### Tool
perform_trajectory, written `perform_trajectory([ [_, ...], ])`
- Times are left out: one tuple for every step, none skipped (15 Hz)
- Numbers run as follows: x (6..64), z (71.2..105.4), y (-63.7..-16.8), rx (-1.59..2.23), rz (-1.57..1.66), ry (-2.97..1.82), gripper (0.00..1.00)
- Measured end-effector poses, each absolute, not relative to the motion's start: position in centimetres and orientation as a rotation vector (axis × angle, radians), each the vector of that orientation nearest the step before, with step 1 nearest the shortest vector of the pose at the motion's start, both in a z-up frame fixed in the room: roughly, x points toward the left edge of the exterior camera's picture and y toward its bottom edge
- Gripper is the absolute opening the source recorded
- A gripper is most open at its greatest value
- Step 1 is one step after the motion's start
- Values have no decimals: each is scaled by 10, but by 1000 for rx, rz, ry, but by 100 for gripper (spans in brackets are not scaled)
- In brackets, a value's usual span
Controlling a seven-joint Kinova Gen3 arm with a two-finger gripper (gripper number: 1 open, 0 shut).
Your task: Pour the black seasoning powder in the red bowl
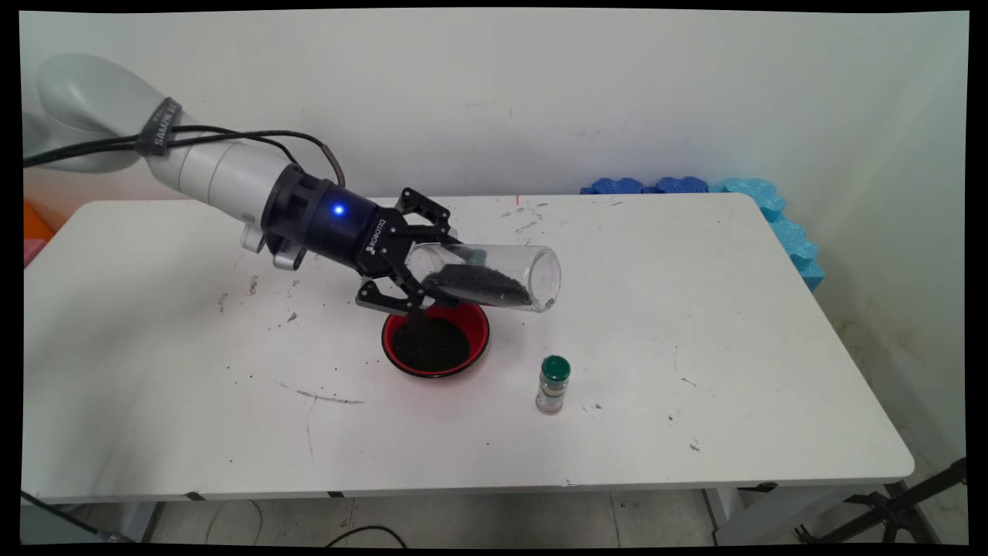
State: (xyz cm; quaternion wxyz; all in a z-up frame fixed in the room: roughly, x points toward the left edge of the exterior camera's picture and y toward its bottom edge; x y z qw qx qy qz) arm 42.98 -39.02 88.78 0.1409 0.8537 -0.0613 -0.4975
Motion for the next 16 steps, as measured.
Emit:
perform_trajectory([
  [430, 888, -390, 2464, -1432, -190, 0],
  [431, 887, -390, 2461, -1425, -206, 0],
  [431, 887, -390, 2454, -1412, -242, 0],
  [431, 887, -390, 2445, -1401, -280, 0],
  [430, 887, -391, 2436, -1390, -315, 0],
  [430, 888, -391, 2425, -1378, -353, 0],
  [429, 889, -392, 2408, -1361, -406, 0],
  [429, 889, -392, 2397, -1350, -440, 0],
  [428, 890, -392, 2385, -1338, -476, 0],
  [428, 890, -393, 2369, -1324, -521, 0],
  [428, 891, -393, 2352, -1308, -567, 0],
  [427, 892, -394, 2328, -1286, -626, 0],
  [427, 893, -394, 2314, -1273, -662, 0],
  [427, 894, -395, 2299, -1260, -697, 0],
  [426, 895, -395, 2281, -1245, -739, 0],
  [426, 896, -396, 2268, -1235, -765, 0],
])
